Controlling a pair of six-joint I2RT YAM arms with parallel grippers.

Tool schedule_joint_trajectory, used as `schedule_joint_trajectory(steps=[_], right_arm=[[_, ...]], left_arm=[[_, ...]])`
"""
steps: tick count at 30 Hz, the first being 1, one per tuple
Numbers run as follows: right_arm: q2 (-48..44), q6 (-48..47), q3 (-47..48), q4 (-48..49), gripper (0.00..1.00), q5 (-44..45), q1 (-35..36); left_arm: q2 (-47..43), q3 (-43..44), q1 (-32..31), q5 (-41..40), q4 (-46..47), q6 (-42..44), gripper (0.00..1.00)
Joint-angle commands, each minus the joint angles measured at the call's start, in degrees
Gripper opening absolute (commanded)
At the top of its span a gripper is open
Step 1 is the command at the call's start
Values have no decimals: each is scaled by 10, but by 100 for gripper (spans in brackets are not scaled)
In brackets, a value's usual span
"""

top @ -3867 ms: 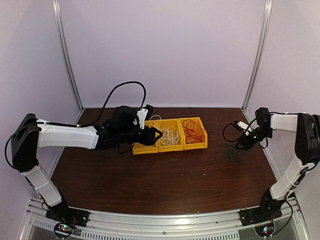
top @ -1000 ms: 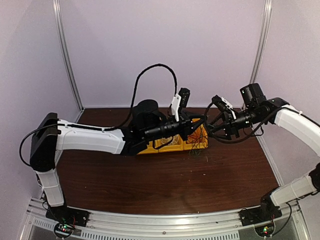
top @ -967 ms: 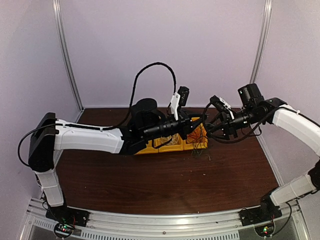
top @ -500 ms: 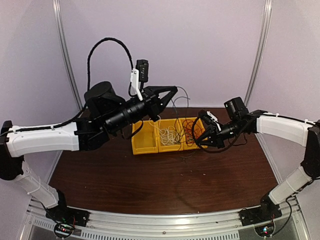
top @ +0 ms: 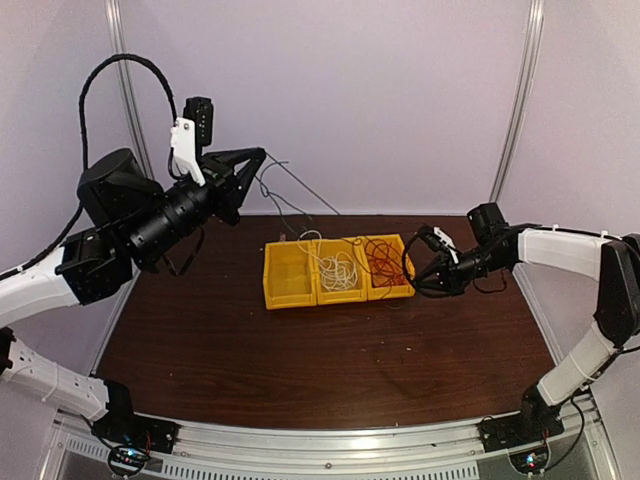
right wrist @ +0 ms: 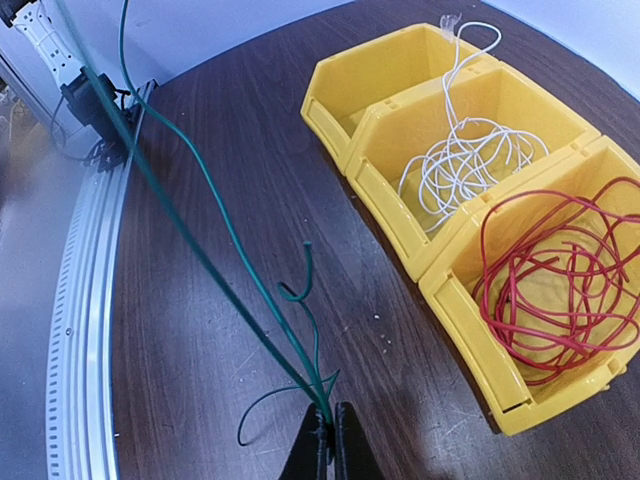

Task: Untangle the cables

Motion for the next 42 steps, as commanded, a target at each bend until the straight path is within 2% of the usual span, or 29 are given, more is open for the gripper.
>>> schedule_joint_trajectory(steps=[1,6,7,11,16,19,24,30,34,38,42], right_arm=[[28,-27,-28,-23,0,97,-53],[70,-60,-22,-46,0,119,-126],[80,-78,-15,-70,5,111,-142],[95,-144,-6,-145,17,66,-145],[64,-188,2,-198,20,56,-145],[16,-199,18,-231,29,31,-141],[-65,-136,81,-220,46,-1,-64],[-121,45,138,-43,63,8,63],[-69,122,207,5,65,-17,98],[-48,170,235,67,66,10,142],[-23,187,261,74,65,-4,185]], left_arm=[[-57,61,2,-106,14,76,0],[-81,109,2,-139,-6,127,0],[-79,115,2,-140,-11,128,0],[-54,116,2,-120,-48,109,0],[-22,86,2,-78,-86,47,0],[-5,80,2,-20,-109,24,0],[9,83,2,18,-123,-5,0],[14,78,2,32,-124,-23,0],[29,62,2,60,-118,-41,0],[48,46,2,91,-105,-58,0],[63,27,2,101,-72,-80,0]])
